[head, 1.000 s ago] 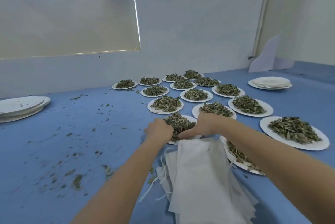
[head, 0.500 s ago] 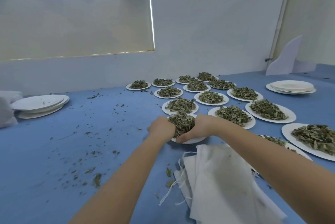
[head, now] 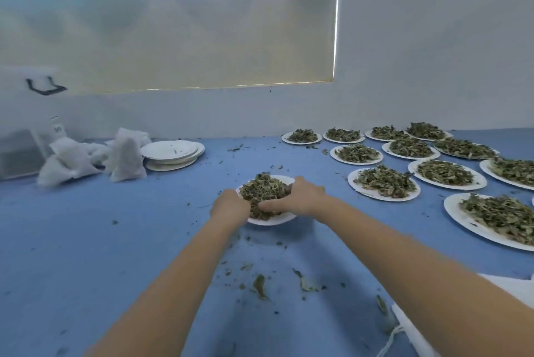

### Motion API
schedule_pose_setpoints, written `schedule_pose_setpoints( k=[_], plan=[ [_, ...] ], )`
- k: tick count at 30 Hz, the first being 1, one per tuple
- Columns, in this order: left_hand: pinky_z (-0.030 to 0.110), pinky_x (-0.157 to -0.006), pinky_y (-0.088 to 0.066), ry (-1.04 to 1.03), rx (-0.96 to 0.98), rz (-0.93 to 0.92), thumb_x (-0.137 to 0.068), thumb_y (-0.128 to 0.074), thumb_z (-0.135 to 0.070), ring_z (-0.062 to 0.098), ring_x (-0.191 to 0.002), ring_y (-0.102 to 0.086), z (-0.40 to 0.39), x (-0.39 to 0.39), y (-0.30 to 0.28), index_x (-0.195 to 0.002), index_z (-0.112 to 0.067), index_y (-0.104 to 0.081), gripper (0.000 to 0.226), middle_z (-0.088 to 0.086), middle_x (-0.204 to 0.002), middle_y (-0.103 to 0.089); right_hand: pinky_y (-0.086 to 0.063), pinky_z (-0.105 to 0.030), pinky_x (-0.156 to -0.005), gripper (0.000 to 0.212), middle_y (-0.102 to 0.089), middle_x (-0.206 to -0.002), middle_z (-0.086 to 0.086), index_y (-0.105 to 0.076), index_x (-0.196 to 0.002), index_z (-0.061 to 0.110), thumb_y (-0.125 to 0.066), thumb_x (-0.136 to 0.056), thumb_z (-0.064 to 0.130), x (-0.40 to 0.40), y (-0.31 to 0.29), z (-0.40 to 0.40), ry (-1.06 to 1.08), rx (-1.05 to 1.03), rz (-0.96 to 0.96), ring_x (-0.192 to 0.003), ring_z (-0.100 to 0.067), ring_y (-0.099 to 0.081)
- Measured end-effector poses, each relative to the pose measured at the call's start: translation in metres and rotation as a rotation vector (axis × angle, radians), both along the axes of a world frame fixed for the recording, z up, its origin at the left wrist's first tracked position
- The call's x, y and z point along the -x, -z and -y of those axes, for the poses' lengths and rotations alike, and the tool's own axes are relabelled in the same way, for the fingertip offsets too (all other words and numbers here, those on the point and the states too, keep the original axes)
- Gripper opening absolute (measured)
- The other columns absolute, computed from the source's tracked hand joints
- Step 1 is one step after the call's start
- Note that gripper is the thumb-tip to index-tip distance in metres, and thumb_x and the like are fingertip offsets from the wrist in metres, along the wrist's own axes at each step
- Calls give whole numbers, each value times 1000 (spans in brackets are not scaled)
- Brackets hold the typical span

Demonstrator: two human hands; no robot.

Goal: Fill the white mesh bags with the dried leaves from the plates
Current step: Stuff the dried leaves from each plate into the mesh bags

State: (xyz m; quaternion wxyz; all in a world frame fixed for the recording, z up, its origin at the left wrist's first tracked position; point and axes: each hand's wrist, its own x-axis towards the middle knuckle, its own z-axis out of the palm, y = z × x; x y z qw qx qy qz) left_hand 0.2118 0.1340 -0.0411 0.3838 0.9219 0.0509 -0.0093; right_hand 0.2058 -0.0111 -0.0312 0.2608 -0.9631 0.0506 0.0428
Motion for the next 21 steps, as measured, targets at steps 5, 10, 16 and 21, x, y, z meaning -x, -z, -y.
schedule_pose_setpoints(
  k=[5,10,16,21],
  plan=[
    [26,-74,-30,-77,32,-49,-92,-35,-3,28,-103,-44,-32,-9,17,-123,-3,-40,31,17,-122,-44,-27,-46,-108,104,-30,-149,-7,-14,-149,17,-59,-73,72,-25,33,-19,-26,-157,-71,-140,-32,-15],
    [33,-81,-39,-93,-13,-39,-91,-35,-3,30,-111,-43,-42,-11,19,-134,1,-31,43,18,-134,-39,-17,-55,-113,101,-8,-158,-8,2,-151,21,-45,-79,75,-25,40,-22,-11,-128,-128,-144,-34,3],
    [28,-84,-25,-57,-182,109,-89,-40,-5,32,-125,-28,-10,13,-3,-132,-8,-36,44,16,-135,-36,-23,-53,-111,94,-15,-157,-7,-7,-150,16,-44,-83,70,-3,16,-23,-9,-39,-29,-142,-35,-13],
    [31,-86,-36,175,-129,187,-95,-41,-15,33,-127,-31,38,54,-26,-133,-10,-37,39,17,-138,-35,-35,-49,-104,71,-38,-141,-19,-13,-147,7,-38,-96,49,46,-16,-6,-45,114,43,-127,-38,-39]
  ],
)
